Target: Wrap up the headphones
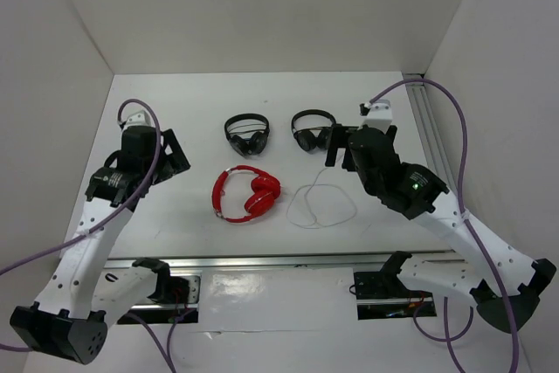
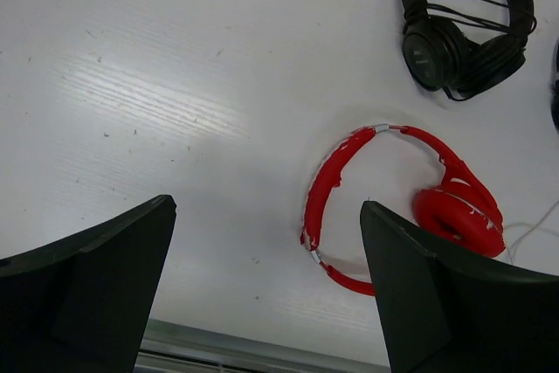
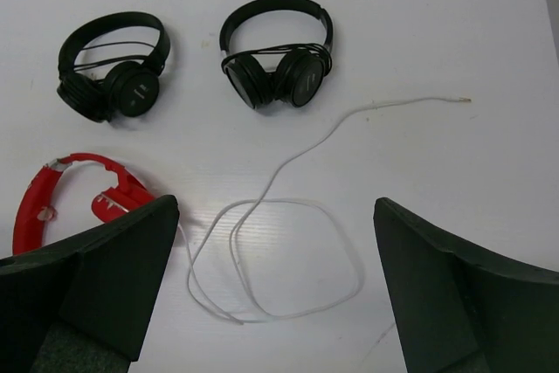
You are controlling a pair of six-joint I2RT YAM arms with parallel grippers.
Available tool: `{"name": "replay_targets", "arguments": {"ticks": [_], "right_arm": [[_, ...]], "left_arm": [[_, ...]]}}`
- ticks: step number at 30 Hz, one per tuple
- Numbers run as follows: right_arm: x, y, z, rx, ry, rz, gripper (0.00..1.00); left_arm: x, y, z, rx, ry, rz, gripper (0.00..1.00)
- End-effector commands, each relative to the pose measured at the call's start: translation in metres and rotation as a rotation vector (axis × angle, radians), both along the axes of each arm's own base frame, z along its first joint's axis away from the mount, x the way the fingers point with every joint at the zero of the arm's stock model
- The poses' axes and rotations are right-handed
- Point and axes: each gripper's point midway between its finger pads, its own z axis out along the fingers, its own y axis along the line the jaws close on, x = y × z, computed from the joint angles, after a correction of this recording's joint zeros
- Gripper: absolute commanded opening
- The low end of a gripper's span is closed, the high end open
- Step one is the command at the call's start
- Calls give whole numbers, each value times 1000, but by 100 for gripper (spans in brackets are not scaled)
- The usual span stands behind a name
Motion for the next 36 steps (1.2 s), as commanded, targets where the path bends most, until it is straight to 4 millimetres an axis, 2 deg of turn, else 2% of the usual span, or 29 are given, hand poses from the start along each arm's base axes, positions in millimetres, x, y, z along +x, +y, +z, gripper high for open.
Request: {"name": "replay_targets", "arguments": {"ticks": [1, 7, 11, 13, 18, 20, 21, 23, 25, 27, 28, 29, 30, 32, 36], "right_arm": [[-1, 4, 10, -7, -13, 19, 100], [1, 9, 8, -8, -9, 39, 100], [3, 23, 1, 3, 18, 88, 100], [2, 28, -3, 20, 28, 103, 100], [-4, 47, -12, 62, 37, 201, 100], [-6, 47, -11, 68, 21, 216, 100], [-6, 47, -5, 85, 1, 217, 100], [-8, 50, -5, 84, 7, 245, 100], [-11, 57, 0, 106, -4, 288, 100], [-15, 63, -1, 125, -1, 324, 100], [-15, 66, -2, 132, -1, 336, 100], [-16, 68, -3, 136, 2, 347, 100], [-18, 70, -3, 142, 8, 365, 100], [-21, 74, -3, 137, 9, 386, 100], [-25, 78, -7, 129, 16, 400, 100]], "left_arm": [[10, -9, -5, -7, 9, -62, 100], [18, -34, -20, -53, 50, -210, 100], [19, -73, -38, -163, 119, -406, 100], [24, -77, -57, -174, 195, -409, 100], [25, -91, -83, -236, 323, -425, 100], [26, -91, -86, -246, 335, -398, 100], [26, -83, -88, -212, 340, -368, 100], [27, -77, -90, -193, 347, -319, 100], [25, -68, -97, -160, 374, -272, 100], [23, -68, -101, -166, 394, -232, 100], [20, -64, -107, -161, 409, -197, 100], [22, -74, -109, -178, 394, -188, 100], [16, -77, -123, -181, 419, -186, 100], [18, -82, -135, -166, 429, -167, 100], [25, -77, -158, -101, 455, -113, 100]]}}
